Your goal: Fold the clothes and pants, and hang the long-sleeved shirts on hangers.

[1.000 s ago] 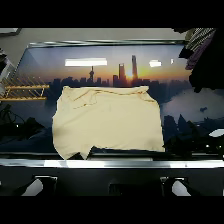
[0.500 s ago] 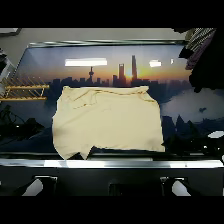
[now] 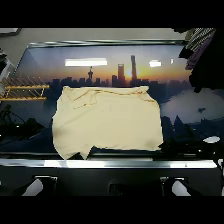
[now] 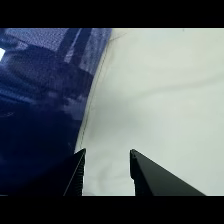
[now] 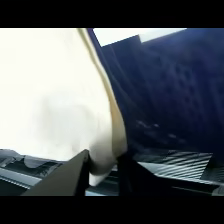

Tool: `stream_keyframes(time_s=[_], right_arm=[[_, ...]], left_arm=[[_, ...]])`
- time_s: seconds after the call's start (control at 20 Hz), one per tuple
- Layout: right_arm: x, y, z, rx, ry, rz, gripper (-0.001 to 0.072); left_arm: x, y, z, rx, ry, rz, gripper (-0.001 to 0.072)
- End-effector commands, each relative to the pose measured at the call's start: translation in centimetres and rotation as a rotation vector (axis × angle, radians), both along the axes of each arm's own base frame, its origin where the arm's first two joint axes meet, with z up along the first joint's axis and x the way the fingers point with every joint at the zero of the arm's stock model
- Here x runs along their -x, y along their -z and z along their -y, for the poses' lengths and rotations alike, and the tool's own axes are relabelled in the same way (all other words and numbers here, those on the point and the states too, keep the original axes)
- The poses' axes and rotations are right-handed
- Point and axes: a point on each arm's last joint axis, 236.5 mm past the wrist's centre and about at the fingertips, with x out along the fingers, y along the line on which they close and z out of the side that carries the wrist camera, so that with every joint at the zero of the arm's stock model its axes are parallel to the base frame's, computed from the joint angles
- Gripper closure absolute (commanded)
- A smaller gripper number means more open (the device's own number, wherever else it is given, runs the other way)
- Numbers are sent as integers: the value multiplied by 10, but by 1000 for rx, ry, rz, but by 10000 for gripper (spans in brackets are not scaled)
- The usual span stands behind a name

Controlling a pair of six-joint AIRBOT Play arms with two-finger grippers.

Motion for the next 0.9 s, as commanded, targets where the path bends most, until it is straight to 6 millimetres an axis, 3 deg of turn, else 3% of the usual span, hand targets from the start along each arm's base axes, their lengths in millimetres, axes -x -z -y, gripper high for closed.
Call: stream_keyframes(time_s=[0.0,0.05,0.1,0.15,0.35,0.55,0.85], right_arm=[[-5,-1,-3,-9,-9,37,648],[-5,-2,-3,-12,-13,44,678],[-6,-3,-4,-17,-12,48,678],[-8,-4,-5,-22,-9,53,678],[-8,-9,-11,-56,-10,58,678],[-5,-11,-15,-75,-28,52,678],[-7,-13,-17,-85,-22,60,678]], left_arm=[[6,7,2,-13,57,4,372],[10,11,4,-7,59,-7,366],[15,17,7,-2,73,-18,262],[21,24,11,5,87,-31,220],[45,46,24,41,98,-93,220],[58,56,43,104,133,-100,221],[75,68,49,119,139,-147,220]])
